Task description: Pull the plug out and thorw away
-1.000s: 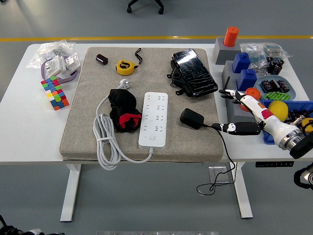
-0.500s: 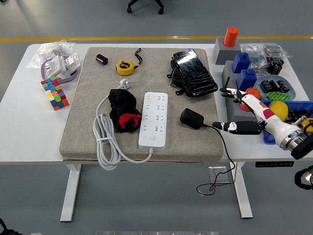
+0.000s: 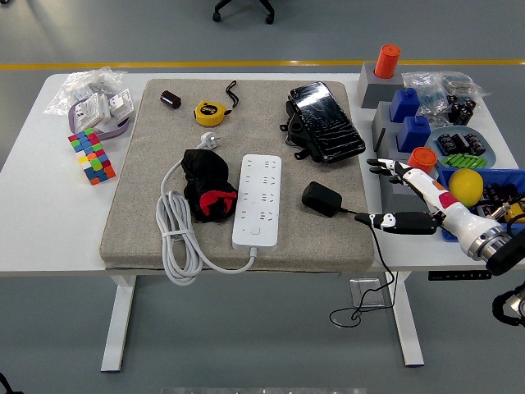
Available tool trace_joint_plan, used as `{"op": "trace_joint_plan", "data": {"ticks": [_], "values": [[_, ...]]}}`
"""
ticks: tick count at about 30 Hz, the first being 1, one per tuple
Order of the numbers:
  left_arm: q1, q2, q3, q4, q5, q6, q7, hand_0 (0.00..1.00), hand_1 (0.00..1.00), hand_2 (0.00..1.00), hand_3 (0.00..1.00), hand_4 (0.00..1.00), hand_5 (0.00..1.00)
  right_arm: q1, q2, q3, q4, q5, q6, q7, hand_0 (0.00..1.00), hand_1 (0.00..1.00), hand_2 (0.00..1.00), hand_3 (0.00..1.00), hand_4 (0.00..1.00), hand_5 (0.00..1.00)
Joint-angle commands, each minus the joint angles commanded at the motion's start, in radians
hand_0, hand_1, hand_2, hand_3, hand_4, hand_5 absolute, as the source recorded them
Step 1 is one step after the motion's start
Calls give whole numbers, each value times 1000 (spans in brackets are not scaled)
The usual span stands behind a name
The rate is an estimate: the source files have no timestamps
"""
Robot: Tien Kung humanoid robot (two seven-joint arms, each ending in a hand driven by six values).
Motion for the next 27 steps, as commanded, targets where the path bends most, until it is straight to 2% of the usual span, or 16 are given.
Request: {"op": "trace_joint_plan", "data": {"ticks": [7,17,27], "values": [[18,-1,-7,5,15,-2,9,534,664,692,670,838,694,2,-3,-4,-1,6,0,-1,911,927,879,928,998,451],[3,2,0,1,1,1,1,533,665,691,668,838,693,2,-2,0,5,2,1,-1,900,925,874,927,998,455],[13,9,-5,5,12,0,9,534,664,692,670,838,692,7,-2,5,3,1,0,-2,898,919,873,926,998,464]]}}
